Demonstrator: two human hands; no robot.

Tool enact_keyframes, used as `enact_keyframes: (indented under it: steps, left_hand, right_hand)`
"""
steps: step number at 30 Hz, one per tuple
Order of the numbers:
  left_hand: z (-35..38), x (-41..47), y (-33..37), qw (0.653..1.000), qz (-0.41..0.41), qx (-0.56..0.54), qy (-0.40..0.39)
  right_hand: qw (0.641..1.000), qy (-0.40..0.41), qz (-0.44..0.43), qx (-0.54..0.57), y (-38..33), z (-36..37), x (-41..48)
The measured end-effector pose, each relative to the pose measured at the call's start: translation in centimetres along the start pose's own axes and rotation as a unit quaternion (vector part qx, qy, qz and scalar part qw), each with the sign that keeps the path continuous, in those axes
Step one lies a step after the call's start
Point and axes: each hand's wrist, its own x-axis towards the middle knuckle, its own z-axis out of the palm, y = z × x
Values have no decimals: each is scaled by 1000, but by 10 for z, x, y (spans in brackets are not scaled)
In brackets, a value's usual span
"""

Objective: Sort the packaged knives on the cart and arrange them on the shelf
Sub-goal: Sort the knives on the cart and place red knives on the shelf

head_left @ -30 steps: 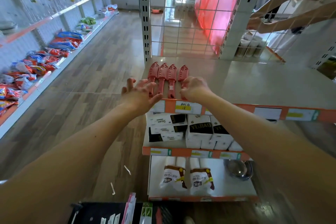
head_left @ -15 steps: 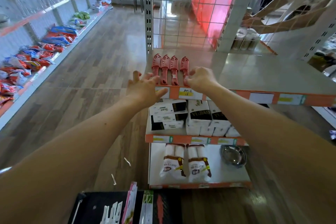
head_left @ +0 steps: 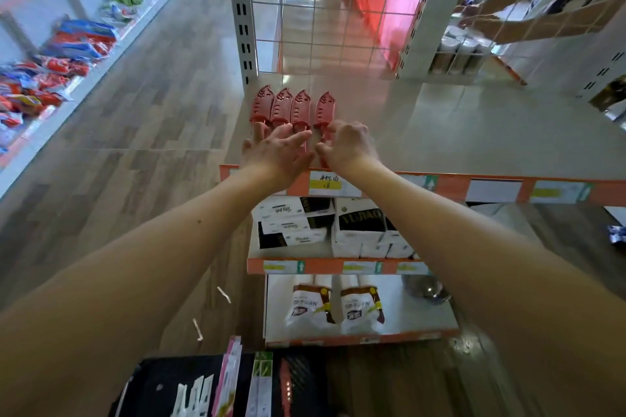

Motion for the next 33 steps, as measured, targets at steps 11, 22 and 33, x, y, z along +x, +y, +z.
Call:
enact_keyframes:
  steps: [11,22,33]
  left_hand:
    - [8,12,-3,994,-40,-103,18]
    - [8,12,-3,995,-45,-90,27]
    - [-19,-19,-11,994,-78,-72,33]
  right_hand:
    - [999,-31,-29,-20,4,4,7]
    - [998,-38,-40,-19,2,3,6]
    - [998,-44,-15,-32,-7,-20,-10]
